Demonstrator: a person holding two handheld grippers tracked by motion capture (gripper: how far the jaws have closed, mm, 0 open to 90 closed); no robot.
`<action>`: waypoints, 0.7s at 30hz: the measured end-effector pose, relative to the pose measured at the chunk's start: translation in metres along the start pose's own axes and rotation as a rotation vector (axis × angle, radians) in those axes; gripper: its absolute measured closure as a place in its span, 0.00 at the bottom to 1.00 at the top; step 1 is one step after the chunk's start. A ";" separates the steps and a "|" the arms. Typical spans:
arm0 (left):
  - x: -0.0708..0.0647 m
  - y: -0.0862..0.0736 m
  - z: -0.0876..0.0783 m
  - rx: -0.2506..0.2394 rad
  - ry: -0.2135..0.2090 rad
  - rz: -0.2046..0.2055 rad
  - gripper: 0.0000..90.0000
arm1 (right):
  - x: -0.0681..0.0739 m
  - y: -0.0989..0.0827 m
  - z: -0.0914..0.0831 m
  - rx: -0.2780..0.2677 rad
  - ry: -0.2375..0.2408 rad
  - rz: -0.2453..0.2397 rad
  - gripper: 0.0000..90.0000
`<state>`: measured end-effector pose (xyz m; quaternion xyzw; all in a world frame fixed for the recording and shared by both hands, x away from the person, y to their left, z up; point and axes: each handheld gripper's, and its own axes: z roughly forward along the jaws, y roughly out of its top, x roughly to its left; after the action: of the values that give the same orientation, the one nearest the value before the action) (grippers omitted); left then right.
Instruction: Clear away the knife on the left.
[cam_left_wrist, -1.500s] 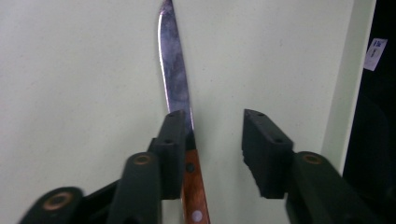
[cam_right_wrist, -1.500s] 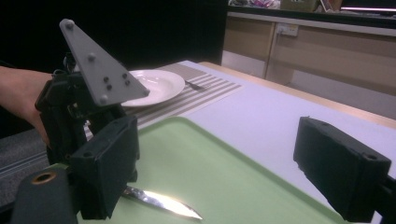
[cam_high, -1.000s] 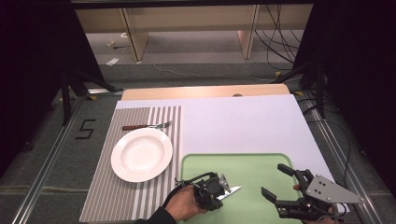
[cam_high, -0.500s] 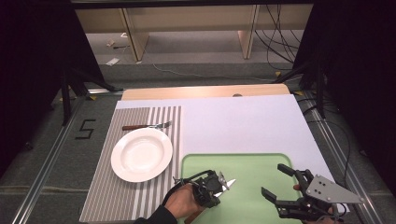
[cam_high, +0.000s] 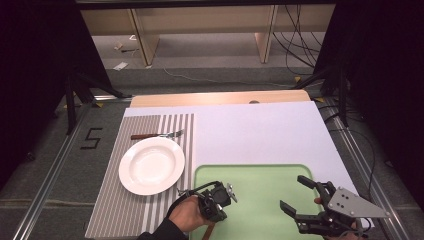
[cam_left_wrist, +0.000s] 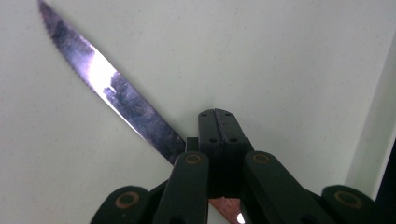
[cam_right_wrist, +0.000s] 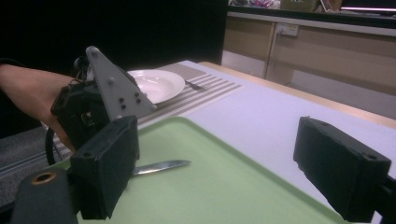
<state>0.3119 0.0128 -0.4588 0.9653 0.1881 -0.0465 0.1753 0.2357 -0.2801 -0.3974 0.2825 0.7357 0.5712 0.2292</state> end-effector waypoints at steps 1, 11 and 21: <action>0.001 -0.001 0.000 0.004 -0.002 -0.004 1.00 | 0.000 0.000 0.000 0.000 0.000 0.000 0.17; 0.007 -0.008 -0.004 0.031 -0.017 -0.022 1.00 | 0.000 0.000 0.000 -0.001 0.000 0.000 0.17; 0.014 -0.016 -0.008 0.044 -0.018 -0.045 1.00 | 0.000 0.000 0.000 -0.001 -0.001 0.001 0.17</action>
<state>0.3189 0.0341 -0.4582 0.9640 0.2069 -0.0634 0.1547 0.2356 -0.2804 -0.3973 0.2829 0.7352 0.5717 0.2293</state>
